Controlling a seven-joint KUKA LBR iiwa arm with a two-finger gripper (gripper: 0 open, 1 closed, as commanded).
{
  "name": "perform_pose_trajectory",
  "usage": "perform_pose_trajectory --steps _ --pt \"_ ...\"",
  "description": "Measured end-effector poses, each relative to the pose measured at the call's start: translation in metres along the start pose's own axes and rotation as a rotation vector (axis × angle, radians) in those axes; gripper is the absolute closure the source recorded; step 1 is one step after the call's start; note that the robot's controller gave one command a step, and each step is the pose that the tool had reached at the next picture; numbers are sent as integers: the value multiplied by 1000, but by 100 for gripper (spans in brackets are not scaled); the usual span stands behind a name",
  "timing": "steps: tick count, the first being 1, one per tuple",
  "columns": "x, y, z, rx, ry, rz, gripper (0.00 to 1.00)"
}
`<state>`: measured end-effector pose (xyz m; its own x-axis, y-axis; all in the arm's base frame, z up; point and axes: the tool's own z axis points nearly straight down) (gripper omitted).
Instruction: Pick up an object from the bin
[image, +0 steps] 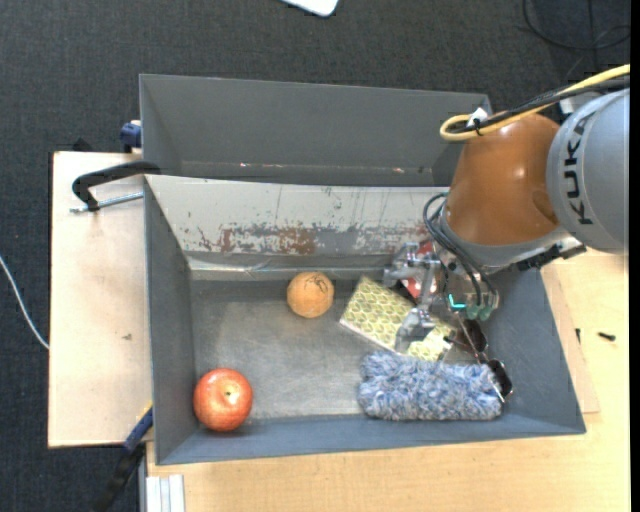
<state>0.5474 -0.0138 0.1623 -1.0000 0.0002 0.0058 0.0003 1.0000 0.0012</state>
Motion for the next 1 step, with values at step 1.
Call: perform_pose_trajectory --steps 1 --pt "-1 0 -3 0 -6 0 0"
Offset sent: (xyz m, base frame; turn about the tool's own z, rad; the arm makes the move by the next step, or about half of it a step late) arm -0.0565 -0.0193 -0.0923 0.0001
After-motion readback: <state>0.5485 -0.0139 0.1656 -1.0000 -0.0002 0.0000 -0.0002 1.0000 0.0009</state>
